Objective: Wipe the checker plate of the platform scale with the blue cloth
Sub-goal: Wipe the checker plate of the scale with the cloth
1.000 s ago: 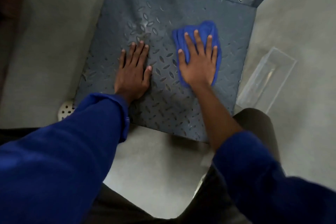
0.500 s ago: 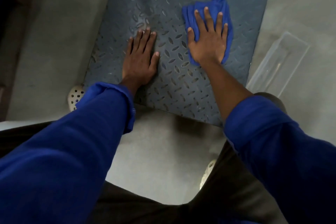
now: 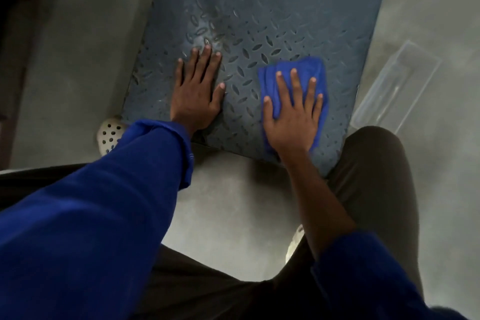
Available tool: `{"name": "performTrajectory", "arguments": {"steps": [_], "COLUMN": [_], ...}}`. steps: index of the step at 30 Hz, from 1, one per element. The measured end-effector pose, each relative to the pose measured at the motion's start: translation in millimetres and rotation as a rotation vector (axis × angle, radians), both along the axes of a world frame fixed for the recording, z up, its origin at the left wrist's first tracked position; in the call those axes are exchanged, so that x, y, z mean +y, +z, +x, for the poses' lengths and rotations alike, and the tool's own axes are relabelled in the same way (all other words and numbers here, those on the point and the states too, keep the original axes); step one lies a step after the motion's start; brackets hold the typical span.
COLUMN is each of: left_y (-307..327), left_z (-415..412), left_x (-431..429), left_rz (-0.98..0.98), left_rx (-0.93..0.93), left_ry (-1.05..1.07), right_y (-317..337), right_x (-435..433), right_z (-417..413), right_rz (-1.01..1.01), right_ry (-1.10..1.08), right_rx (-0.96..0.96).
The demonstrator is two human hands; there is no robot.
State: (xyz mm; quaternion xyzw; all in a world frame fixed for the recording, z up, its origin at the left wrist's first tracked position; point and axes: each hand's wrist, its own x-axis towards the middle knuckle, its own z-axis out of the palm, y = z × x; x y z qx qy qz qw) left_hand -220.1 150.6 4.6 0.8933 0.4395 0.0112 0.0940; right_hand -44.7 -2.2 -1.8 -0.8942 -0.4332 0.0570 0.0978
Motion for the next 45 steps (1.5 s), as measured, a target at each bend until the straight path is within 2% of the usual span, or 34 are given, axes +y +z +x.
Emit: {"name": "performTrajectory", "arguments": {"steps": [2,3,6,9,15,21,27,31,35,37,40,41,43,45], "left_y": [0.0,0.3,1.1,0.4,-1.2,-5.1,-0.9,-7.1,-14.3,-15.5,-16.9,-16.2,-15.8,-15.2], "left_z": [1.7,1.4,-0.4,0.2,-1.5,-9.4,-66.7,-92.6,-92.8,-94.7,-97.1,-96.7,-95.6,-93.8], "left_x": [1.1,1.1,2.7,2.1,1.3,7.5,24.9,22.8,21.0,22.5,23.3,23.2,23.1,22.5], "left_rz": [-0.008,-0.013,-0.017,-0.010,0.028,0.011,-0.024,0.040,0.057,0.050,0.071,0.078,0.077,0.077], "left_rx": [0.003,0.008,0.025,0.007,0.000,0.017,0.086,0.079,0.007,-0.020,-0.053,-0.062,-0.074,-0.074], "left_ry": [-0.003,-0.003,-0.006,-0.012,-0.018,-0.091,-0.257,-0.225,-0.191,-0.181,-0.187,-0.188,-0.170,-0.161], "right_y": [2.2,3.8,2.7,-1.5,0.4,-2.6,-6.9,-11.7,-13.1,-10.2,-6.5,-4.9,-4.4,-4.3], "right_x": [31.7,40.3,21.0,-27.3,-23.5,6.5,15.2,16.0,26.9,30.2,15.7,12.7,20.2,44.0], "right_z": [-12.7,-31.0,-88.6,-80.2,-46.3,-45.0,-44.0,-46.4,-75.6,-102.1,-112.4,-99.8,-67.2,-42.8], "right_rz": [0.012,0.013,0.006,-0.023,-0.002,0.017,0.036,0.048,0.082,0.047,0.026,0.029,0.032,0.017], "right_ry": [-0.145,-0.142,0.092,0.155,-0.069,-0.132,-0.118,-0.138,-0.277,-0.138,0.323,0.414,0.411,0.233], "right_rx": [0.016,0.032,0.061,0.055,0.007,0.012,0.002,-0.030,-0.020,0.021,0.031,0.023,-0.022,-0.032]}}
